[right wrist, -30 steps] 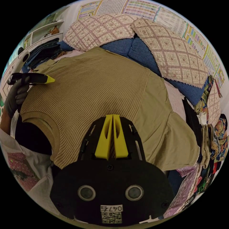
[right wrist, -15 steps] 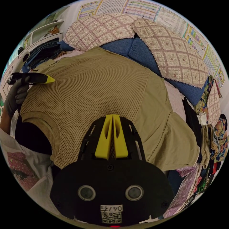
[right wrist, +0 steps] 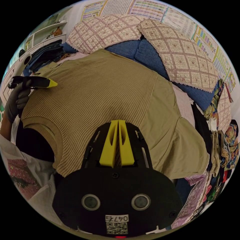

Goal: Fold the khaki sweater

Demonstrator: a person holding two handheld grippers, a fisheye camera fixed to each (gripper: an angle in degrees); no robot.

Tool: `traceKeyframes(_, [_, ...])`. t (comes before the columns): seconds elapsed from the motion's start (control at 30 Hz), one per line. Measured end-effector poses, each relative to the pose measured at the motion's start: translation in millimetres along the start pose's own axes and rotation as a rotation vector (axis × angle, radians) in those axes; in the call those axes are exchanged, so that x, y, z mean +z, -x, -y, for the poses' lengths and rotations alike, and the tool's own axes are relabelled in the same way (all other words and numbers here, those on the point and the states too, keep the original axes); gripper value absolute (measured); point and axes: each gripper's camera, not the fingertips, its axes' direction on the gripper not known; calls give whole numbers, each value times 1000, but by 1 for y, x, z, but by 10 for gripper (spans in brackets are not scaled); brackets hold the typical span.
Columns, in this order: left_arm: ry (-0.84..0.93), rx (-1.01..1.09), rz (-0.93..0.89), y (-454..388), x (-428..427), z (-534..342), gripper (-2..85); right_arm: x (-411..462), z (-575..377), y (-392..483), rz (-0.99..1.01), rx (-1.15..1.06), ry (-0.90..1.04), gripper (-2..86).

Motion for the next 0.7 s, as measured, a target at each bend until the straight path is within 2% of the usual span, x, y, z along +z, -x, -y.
traceKeyframes(0.13, [-89,63,-14,-14,-58,9,-10,-10,3,-1,14,14,-9,-12])
traceKeyframes(0.2, [-336,208,51,-48,-154,-4,-9,-27,4,-5,-23,22,-53,-10])
traceKeyframes(0.23, [-396,251,113,-58,-183,-10,-9,-51,4,-9,-105,33,-136,-9])
traceKeyframes(0.3, [-597,340,505,-89,-285,-38,-5,-98,6,-18,-185,72,-328,-3])
traceKeyframes(0.37, [-719,304,728,-83,-344,-55,1,-146,17,-28,-92,60,-544,38])
traceKeyframes(0.43, [-662,261,775,-49,-381,-48,28,-160,34,-26,19,15,-582,89])
traceKeyframes(0.5, [-442,194,752,18,-394,-17,93,-160,51,-18,128,-23,-584,110])
traceKeyframes(0.53, [-400,187,755,31,-392,-10,105,-158,58,-10,195,-43,-580,116])
traceKeyframes(0.7, [-223,339,857,78,-349,59,104,-146,68,24,257,-112,-535,136])
